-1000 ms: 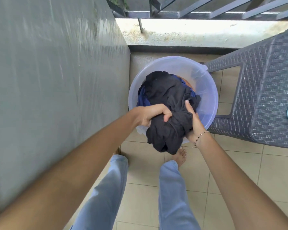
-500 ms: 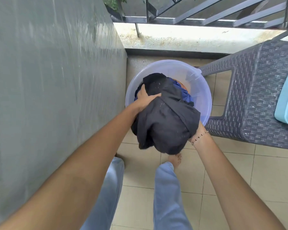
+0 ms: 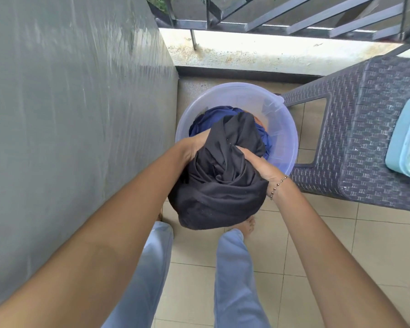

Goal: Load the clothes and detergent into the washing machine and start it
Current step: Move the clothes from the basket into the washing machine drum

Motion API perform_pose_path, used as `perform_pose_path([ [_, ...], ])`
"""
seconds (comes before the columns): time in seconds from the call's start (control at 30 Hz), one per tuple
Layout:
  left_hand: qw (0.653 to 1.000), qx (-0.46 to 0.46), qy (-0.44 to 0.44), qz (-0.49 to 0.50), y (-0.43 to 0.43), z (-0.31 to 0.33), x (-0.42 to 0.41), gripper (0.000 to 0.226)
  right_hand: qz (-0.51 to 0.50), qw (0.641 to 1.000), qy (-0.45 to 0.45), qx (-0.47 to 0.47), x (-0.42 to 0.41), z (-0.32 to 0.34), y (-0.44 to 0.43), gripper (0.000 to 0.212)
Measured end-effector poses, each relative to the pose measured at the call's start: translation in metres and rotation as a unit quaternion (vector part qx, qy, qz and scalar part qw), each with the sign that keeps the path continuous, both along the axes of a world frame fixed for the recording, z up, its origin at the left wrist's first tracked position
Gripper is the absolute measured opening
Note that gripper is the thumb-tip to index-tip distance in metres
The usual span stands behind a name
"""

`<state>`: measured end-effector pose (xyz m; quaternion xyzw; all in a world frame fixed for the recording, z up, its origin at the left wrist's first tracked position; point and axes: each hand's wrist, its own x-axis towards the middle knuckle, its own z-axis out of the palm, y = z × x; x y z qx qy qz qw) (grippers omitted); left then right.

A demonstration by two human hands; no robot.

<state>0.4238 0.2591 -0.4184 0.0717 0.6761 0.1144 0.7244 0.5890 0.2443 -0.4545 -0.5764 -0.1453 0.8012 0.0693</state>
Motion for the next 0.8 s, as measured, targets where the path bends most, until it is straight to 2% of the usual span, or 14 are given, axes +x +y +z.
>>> perform_pose_path([
  [0.07,0.998,0.051,0.018,0.03,0.007,0.001,-0.001,0.029,-0.049,0.998,-0.023,0.039,-0.002,0.004,-0.001,0.059],
  [0.17,0.99,0.09,0.091,0.064,0.01,-0.01,-0.006,0.036,-0.149,0.98,-0.083,0.105,-0.005,0.012,0.006,0.042],
  [0.27,0.974,0.105,0.182,0.085,0.004,-0.02,-0.017,0.032,-0.322,0.928,-0.137,0.129,-0.008,0.023,0.016,0.028],
  [0.37,0.976,0.091,0.14,0.14,-0.013,-0.022,-0.024,0.031,-0.426,0.878,-0.168,0.141,-0.012,0.034,0.023,0.029],
  [0.43,0.983,0.057,0.063,0.16,-0.022,-0.021,-0.023,0.05,-0.42,0.88,-0.174,0.138,-0.015,0.036,0.023,0.033],
  [0.5,0.982,0.051,-0.018,0.181,-0.024,-0.019,-0.017,0.061,-0.37,0.912,-0.133,0.121,-0.019,0.037,0.018,0.036],
  [0.57,0.976,0.074,-0.059,0.197,-0.02,-0.013,-0.01,0.053,-0.282,0.955,-0.052,0.076,-0.023,0.041,0.009,0.045],
  [0.6,0.972,0.084,-0.081,0.203,-0.018,-0.01,-0.005,0.051,-0.238,0.97,-0.014,0.057,-0.024,0.042,0.004,0.042],
  [0.7,0.969,0.11,-0.091,0.201,-0.019,-0.007,0.001,0.045,-0.179,0.981,0.067,0.028,-0.022,0.043,-0.001,0.025],
  [0.77,0.971,0.109,-0.087,0.195,-0.021,-0.003,-0.001,0.042,-0.156,0.987,0.004,0.035,-0.021,0.043,0.002,0.03],
  [0.8,0.973,0.111,-0.078,0.187,-0.02,-0.003,-0.001,0.04,-0.142,0.987,-0.041,0.057,-0.02,0.043,0.004,0.045],
])
